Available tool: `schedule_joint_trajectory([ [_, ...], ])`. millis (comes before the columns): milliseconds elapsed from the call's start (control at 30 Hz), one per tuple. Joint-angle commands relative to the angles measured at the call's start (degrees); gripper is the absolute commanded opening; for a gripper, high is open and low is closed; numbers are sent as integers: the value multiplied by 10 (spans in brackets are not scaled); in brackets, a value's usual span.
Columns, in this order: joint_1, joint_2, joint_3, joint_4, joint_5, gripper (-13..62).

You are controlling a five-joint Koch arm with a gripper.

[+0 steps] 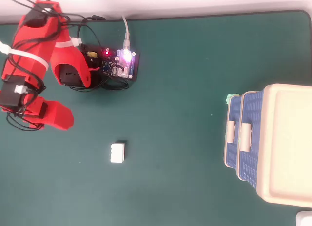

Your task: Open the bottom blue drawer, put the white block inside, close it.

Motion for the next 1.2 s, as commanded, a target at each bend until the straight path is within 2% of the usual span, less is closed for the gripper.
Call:
schedule_joint_trajectory([
  [0,-156,-12,-55,-11,199,337],
  [167,-475,-67,-56,-186,546,337],
  [267,-588,-110,24,-378,675,337],
  [433,-703,-174,236,-820,744,336],
  [533,-722,-215,342,-1078,744,336],
  [600,-728,-291,363,-1223,748,336],
  [700,-751,-424,346,-1356,748,336],
  [900,-749,-671,147,-1520,747,335],
  [1167,-747,-774,-76,-1524,742,329],
])
